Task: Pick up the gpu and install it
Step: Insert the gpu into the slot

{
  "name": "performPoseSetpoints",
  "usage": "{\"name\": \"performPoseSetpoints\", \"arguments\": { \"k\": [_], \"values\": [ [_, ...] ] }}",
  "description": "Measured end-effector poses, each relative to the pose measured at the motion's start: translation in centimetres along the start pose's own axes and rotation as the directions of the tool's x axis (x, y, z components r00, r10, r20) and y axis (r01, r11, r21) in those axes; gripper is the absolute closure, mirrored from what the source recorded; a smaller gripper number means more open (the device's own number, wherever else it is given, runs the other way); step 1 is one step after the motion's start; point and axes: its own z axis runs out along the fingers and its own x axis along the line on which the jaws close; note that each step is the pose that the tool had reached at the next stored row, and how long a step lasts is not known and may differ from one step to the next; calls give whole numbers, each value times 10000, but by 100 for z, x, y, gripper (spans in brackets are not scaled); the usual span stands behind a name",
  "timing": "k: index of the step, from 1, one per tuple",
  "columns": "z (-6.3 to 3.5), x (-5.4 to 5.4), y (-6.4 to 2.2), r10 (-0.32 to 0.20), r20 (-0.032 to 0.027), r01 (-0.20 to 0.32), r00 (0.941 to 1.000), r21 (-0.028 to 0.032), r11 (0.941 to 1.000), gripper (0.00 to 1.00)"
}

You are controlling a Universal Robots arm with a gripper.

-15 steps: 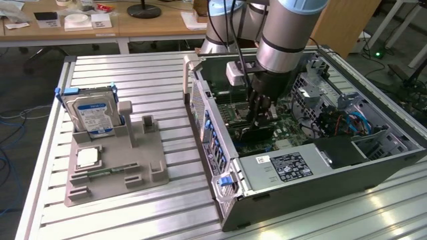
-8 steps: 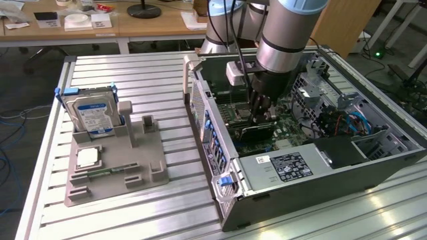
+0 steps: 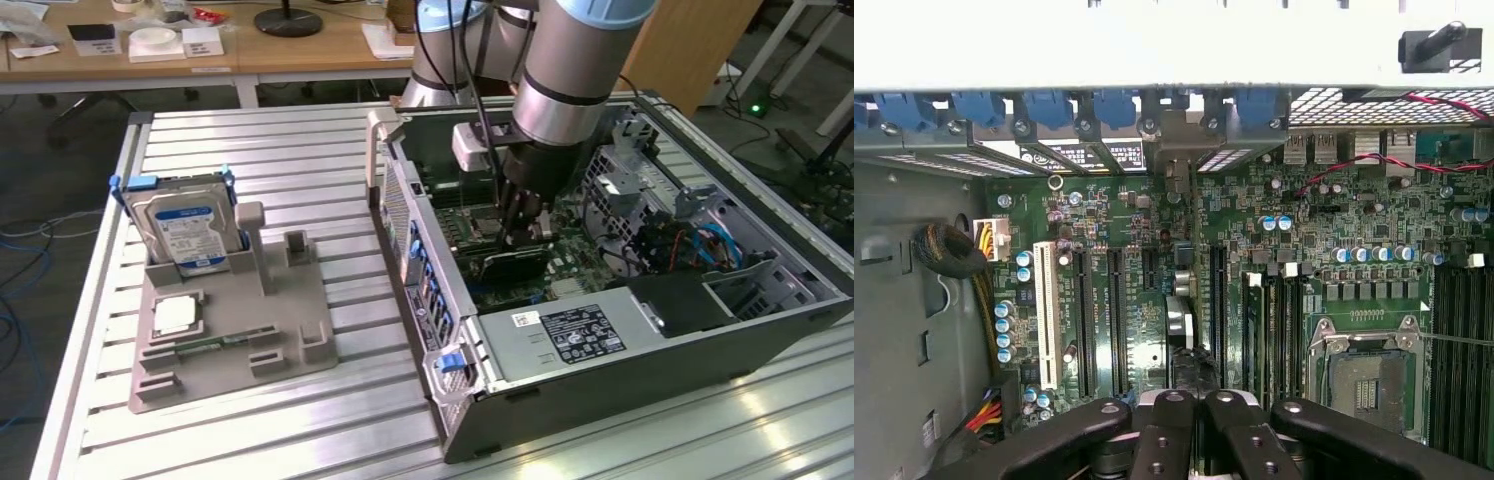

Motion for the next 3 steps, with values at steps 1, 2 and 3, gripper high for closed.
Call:
{"name": "performPoseSetpoints", "arguments": {
  "k": [1,2,3],
  "values": [
    [0,0,0,0,0,0,10000,0,10000,89],
    [0,0,0,0,0,0,10000,0,10000,89],
    [0,0,0,0,0,0,10000,0,10000,89]
  ]
}}
